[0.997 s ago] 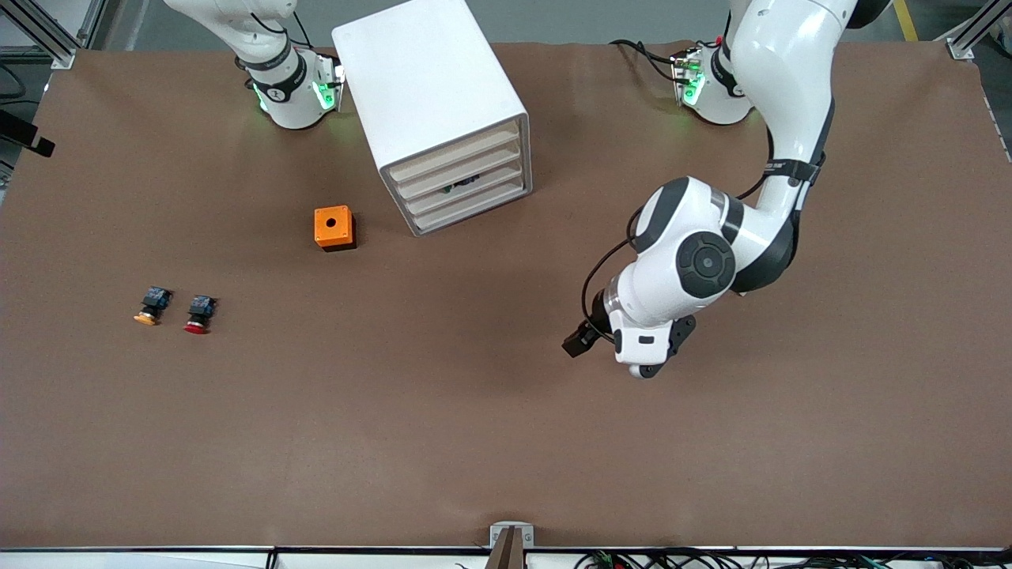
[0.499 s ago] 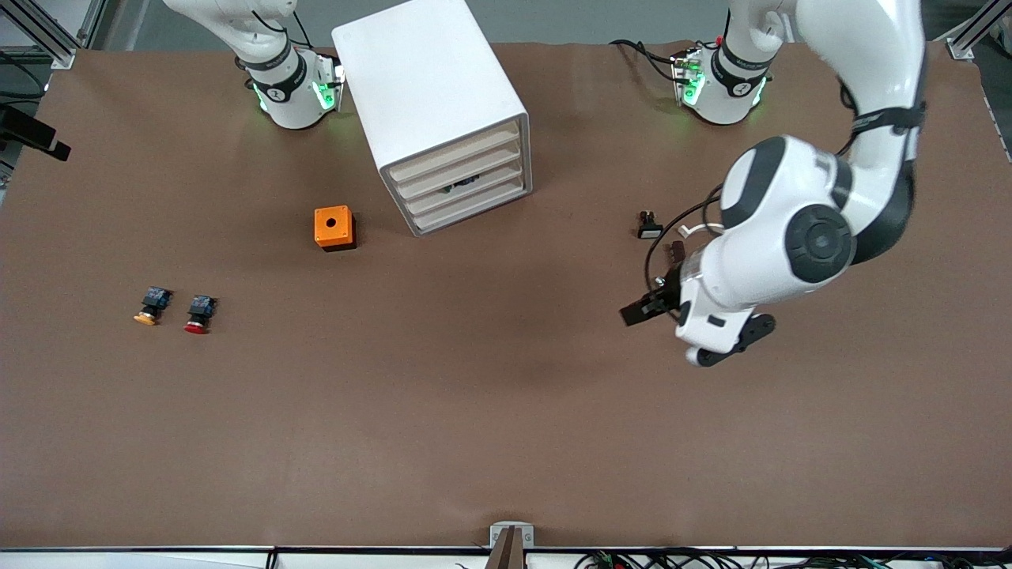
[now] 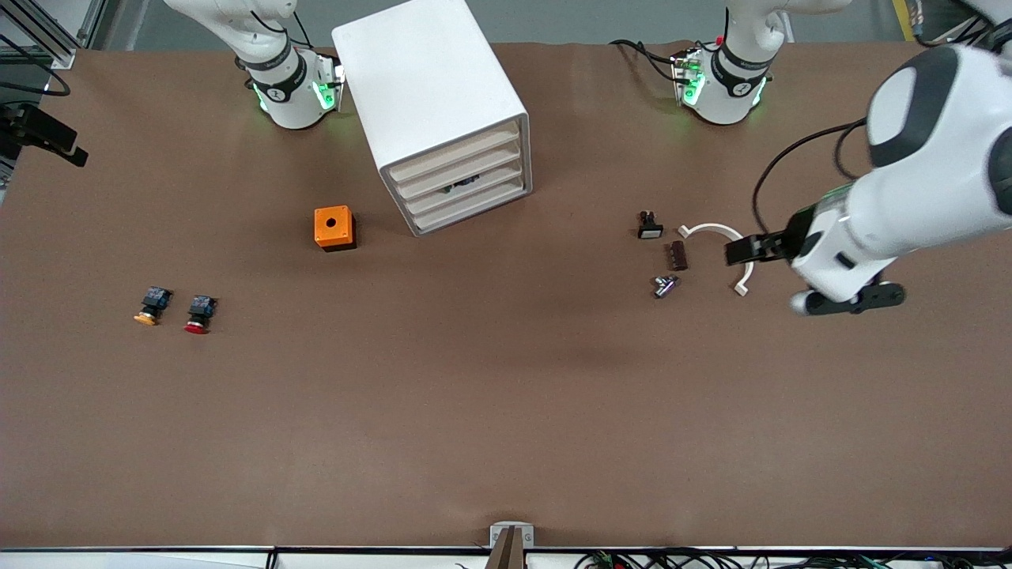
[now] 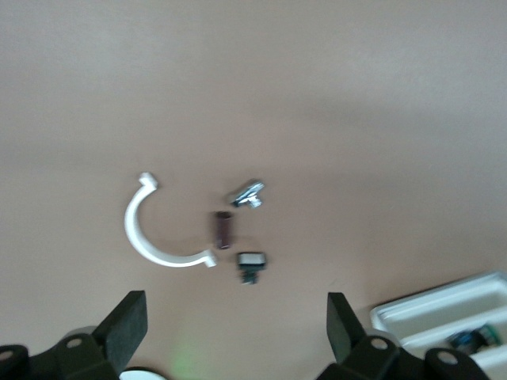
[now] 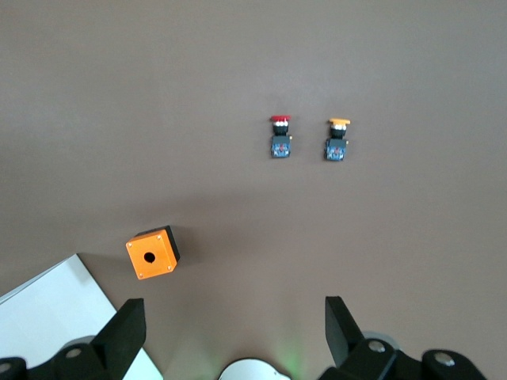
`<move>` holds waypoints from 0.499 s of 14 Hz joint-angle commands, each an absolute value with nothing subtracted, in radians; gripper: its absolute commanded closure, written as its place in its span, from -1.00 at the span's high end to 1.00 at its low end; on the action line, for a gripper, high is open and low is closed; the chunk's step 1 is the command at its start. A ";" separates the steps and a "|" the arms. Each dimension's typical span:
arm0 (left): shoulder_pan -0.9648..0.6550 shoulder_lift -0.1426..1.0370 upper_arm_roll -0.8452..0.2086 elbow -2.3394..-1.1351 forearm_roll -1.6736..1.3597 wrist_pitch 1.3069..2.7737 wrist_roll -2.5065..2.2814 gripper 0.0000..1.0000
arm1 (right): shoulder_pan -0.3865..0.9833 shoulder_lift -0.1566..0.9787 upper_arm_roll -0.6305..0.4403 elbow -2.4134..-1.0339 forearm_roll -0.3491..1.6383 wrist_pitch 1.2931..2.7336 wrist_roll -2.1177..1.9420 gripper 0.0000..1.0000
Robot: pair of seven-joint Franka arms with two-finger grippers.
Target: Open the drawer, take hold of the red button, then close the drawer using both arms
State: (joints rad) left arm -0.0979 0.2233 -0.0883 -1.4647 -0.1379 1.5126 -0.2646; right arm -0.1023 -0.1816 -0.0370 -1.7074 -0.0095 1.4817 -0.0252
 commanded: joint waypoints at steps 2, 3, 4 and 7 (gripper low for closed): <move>-0.005 0.043 -0.100 -1.681 -0.075 1.540 -0.056 1.00 | -0.126 -0.190 -0.023 -1.691 -0.035 1.485 -0.075 1.00; 0.015 0.034 -0.100 -1.693 -0.074 1.554 -0.028 1.00 | -0.126 -0.189 -0.023 -1.686 -0.035 1.486 -0.075 1.00; 0.021 0.028 -0.100 -1.704 -0.072 1.560 -0.003 1.00 | -0.124 -0.187 -0.023 -1.677 -0.035 1.488 -0.075 1.00; 0.031 0.011 -0.101 -1.726 -0.032 1.580 0.020 1.00 | -0.126 -0.184 -0.023 -1.660 -0.031 1.485 -0.078 1.00</move>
